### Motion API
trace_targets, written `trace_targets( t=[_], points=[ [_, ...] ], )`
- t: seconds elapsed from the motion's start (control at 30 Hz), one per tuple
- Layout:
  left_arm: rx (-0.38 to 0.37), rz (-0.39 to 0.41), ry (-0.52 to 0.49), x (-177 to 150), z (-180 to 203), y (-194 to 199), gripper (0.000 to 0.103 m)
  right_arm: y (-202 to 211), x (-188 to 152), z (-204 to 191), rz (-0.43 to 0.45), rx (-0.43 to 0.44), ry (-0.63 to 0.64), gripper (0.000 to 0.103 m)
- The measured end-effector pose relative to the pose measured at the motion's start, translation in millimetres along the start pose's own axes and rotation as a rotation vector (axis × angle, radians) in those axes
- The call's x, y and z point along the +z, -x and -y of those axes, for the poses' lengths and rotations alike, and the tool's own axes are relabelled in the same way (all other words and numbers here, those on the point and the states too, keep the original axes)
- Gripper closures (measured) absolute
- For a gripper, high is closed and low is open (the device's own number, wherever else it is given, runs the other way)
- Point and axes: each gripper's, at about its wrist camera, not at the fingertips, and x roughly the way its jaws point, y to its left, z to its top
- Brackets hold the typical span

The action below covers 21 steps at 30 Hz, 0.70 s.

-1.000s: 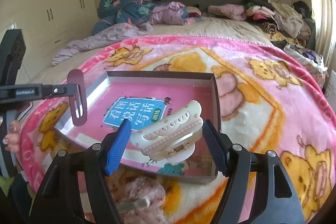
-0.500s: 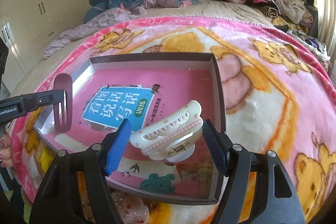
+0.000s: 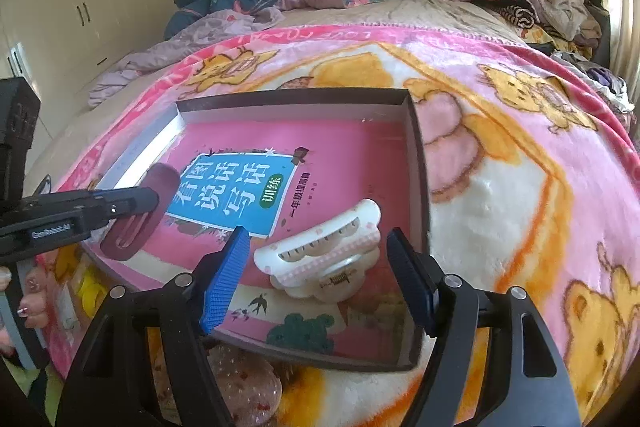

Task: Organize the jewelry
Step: 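Carry both clips into the pink tray and open both tools to release them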

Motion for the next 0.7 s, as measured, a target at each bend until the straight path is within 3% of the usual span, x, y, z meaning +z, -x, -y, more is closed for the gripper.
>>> trace_targets(
  t=[0.2, 0.27, 0.4, 0.7],
  points=[
    [-0.006, -0.006, -0.01, -4, 4, 3, 0.093, 26, -6, 4, 0.03, 0.002, -0.016, 0.025],
    [-0.009, -0.001, -0.006, -6, 4, 8, 0.083, 35, -9, 5, 0.039, 0.0, -0.015, 0.024],
    [-0.006, 0.007, -0.009, -8, 7, 17, 0.074, 51, -16, 4, 0.05, -0.002, -0.011, 0.022],
    [-0.002, 0.042, 0.004, -20, 8, 52, 0.037, 80, -30, -7, 0.067, 0.007, 0.004, 0.02]
  ],
)
